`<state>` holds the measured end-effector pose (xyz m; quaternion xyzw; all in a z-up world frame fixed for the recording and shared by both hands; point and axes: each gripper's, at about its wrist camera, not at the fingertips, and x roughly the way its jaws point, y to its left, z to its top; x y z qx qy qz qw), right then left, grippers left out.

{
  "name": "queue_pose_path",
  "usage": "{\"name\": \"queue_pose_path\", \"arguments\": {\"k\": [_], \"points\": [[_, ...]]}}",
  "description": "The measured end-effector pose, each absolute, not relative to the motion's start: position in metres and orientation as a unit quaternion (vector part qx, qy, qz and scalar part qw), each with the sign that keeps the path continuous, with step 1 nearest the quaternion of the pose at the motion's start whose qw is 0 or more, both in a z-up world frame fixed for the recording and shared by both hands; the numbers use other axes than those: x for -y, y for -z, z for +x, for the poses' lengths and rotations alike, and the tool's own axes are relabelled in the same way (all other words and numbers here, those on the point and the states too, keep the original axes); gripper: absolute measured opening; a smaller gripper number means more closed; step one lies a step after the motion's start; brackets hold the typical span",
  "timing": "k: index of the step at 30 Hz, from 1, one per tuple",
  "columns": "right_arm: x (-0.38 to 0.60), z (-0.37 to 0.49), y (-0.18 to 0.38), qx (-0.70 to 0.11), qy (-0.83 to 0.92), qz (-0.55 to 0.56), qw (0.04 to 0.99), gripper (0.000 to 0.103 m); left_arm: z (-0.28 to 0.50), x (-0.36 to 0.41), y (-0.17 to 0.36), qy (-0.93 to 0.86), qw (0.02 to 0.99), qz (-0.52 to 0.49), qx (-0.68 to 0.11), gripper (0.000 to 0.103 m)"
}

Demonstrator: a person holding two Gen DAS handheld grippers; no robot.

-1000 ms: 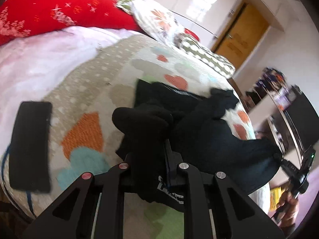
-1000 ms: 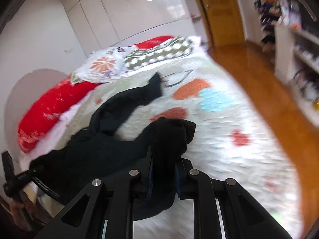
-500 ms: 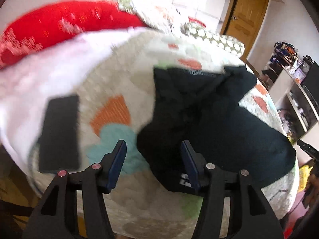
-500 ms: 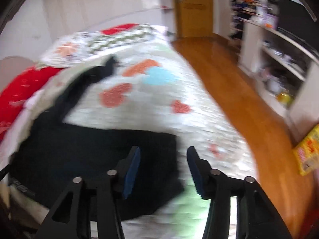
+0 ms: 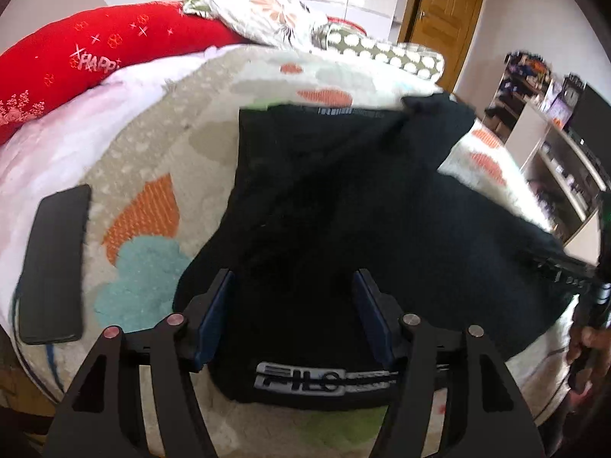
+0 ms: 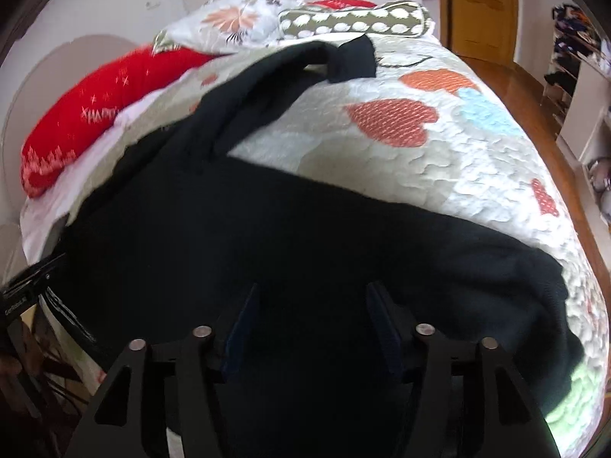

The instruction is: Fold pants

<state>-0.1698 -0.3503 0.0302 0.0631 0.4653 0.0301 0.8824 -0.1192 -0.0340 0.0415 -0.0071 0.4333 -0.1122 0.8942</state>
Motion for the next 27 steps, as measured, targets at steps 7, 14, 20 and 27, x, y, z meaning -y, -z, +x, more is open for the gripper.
{"name": "queue_pose_path", "arguments": {"k": [7,14,20,27], "points": [[0.353,-0.145,-0.059,-0.450,-0.050,0.093,0.887,0.070,-0.115,0.030,-0.059,0.126,0.895,-0.010,-0.428,0.072],[0.382,-0.056,-0.092,-0.381,-0.056,0.210,0.899,0.083,-0.068,0.010,-0.092,0.104,0.905,-0.058,-0.409,0.085],[0.404,0.018,-0.056,-0.419,-0.046,0.288,0.860,0.079,-0.010,0.002,-0.090,0.095,0.887,-0.106,-0.439,0.085],[0.414,-0.027,-0.059,-0.403,-0.067,0.228,0.884,0.003,0.034,0.011,-0.073,0.101,0.869,-0.096,-0.475,0.085]]}}
